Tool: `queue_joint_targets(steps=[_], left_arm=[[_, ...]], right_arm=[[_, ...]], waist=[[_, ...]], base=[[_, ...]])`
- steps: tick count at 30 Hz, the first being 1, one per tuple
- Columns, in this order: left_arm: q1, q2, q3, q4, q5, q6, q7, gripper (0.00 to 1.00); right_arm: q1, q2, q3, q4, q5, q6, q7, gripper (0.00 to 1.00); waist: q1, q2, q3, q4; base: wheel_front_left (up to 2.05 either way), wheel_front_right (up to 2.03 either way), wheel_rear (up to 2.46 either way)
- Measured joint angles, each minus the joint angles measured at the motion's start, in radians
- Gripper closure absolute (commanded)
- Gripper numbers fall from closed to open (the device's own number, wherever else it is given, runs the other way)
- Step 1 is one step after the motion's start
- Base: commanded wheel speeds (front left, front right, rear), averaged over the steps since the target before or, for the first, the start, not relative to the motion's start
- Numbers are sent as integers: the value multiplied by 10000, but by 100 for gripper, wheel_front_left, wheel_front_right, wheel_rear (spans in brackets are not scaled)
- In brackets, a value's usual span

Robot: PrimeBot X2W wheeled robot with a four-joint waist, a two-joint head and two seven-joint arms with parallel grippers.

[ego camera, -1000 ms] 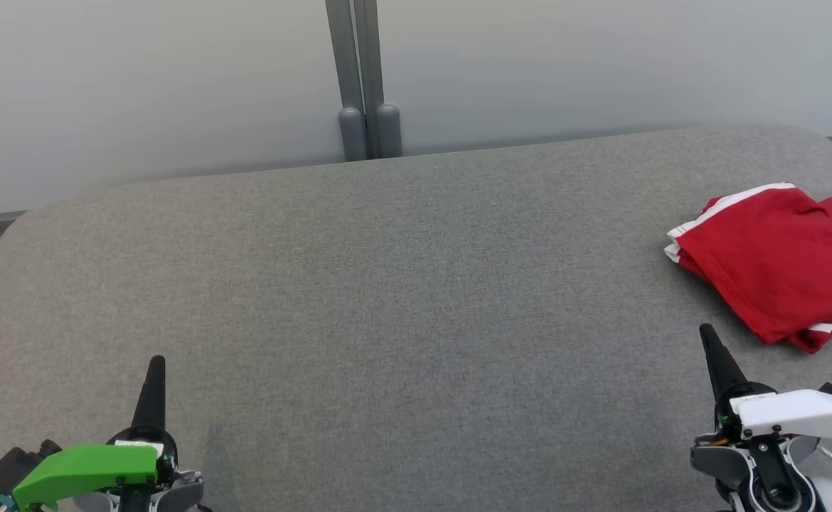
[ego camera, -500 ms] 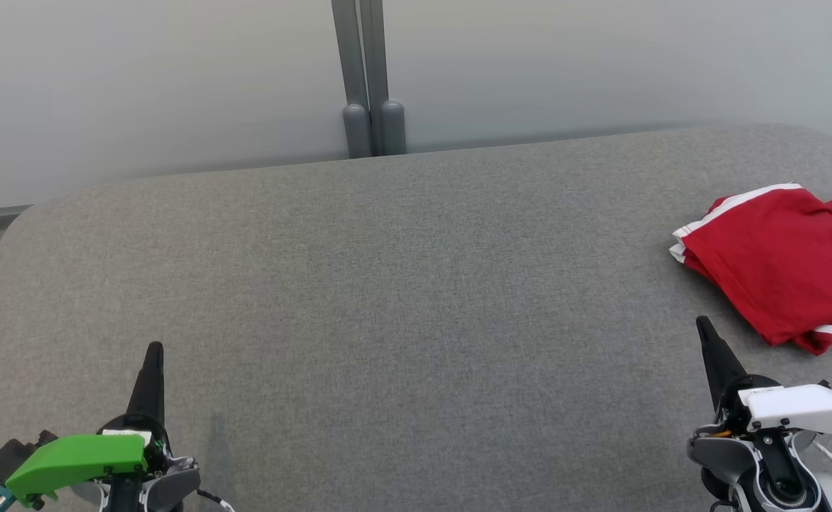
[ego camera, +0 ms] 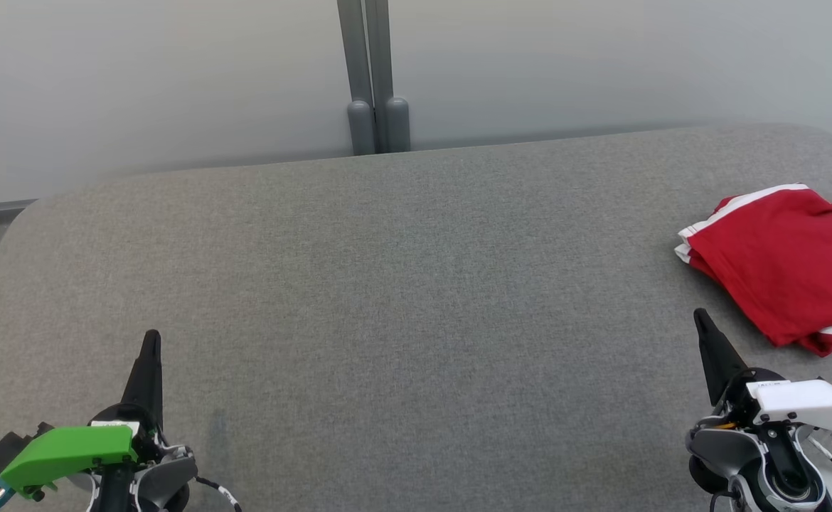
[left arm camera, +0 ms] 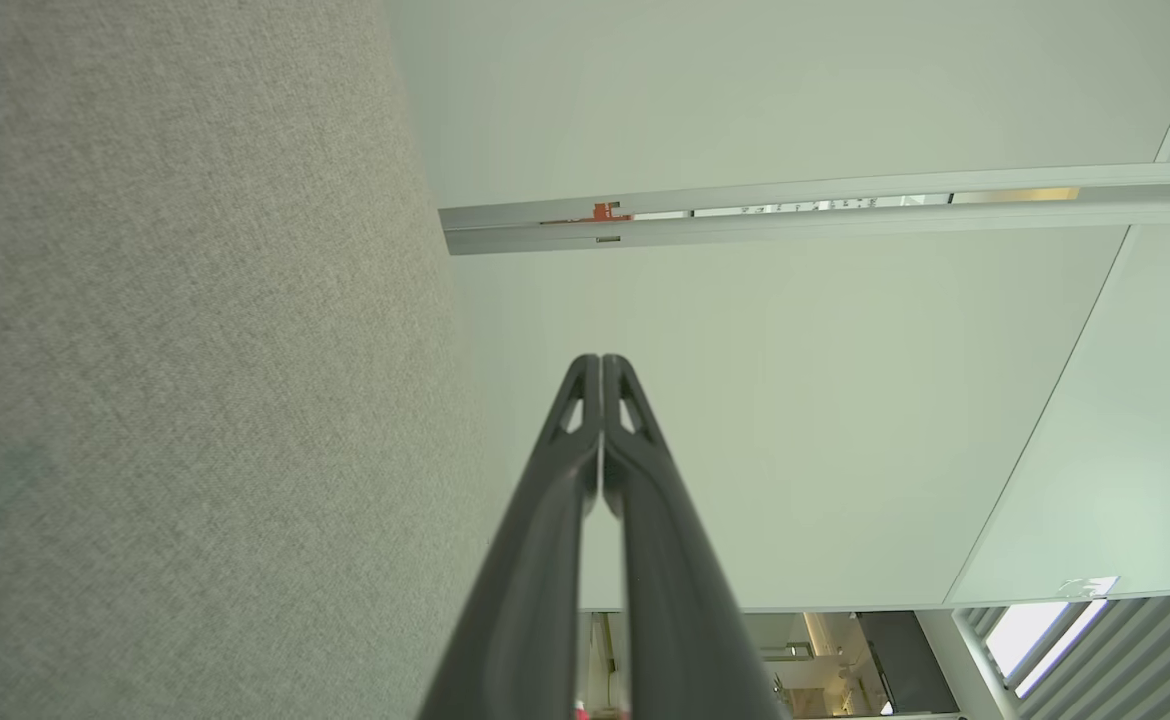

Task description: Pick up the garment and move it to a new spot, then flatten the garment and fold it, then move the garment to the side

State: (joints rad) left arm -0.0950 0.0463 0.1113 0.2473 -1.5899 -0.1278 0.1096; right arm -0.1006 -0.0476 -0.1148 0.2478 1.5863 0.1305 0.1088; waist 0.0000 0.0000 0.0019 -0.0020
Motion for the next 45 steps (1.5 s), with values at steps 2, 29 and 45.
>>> queue_joint_targets(steps=[2,29,45], left_arm=[[-32,0,10,0,-107,0,35,100],[-92,2,23,-13,-219,-2,46,100],[-93,2,25,-13,-219,-2,46,100]], right_arm=[[-35,-2,0,-2,136,0,42,100],[-60,-2,0,-4,230,0,54,100],[-61,-4,0,-6,230,0,54,100]], waist=[[0,0,7,12],[0,0,12,20],[0,0,12,20]], base=[[0,0,0],[0,0,0],[0,0,0]])
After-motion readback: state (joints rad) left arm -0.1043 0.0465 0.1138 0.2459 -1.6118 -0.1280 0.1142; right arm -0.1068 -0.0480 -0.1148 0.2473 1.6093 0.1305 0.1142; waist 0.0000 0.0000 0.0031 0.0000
